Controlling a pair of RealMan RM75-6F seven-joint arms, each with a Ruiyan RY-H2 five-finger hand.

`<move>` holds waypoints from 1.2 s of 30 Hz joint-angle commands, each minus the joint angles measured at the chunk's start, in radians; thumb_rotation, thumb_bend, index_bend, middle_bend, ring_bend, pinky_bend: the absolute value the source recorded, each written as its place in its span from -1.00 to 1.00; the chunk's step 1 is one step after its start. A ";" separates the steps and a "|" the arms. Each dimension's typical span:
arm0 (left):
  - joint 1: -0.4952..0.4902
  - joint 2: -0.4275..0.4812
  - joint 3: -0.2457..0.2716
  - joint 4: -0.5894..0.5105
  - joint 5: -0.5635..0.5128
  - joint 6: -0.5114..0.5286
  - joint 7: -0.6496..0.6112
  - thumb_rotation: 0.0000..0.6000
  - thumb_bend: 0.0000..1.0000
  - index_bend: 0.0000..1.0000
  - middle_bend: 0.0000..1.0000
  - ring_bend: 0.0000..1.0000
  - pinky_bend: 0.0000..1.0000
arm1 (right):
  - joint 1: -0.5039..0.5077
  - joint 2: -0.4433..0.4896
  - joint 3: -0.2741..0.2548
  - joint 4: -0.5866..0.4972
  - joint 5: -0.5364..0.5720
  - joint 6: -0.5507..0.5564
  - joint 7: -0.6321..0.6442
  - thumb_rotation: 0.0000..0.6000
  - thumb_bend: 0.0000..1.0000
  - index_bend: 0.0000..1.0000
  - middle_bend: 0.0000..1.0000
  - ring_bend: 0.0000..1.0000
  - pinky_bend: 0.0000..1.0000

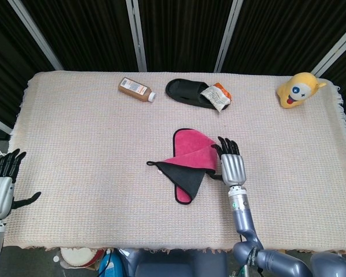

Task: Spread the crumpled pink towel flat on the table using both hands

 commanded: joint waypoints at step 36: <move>0.000 0.000 0.011 -0.015 0.006 -0.010 -0.002 1.00 -0.97 -1.00 -1.00 -1.00 -1.00 | 0.005 -0.032 -0.034 0.146 -0.093 0.114 0.143 1.00 0.08 0.25 -0.43 -0.64 -0.73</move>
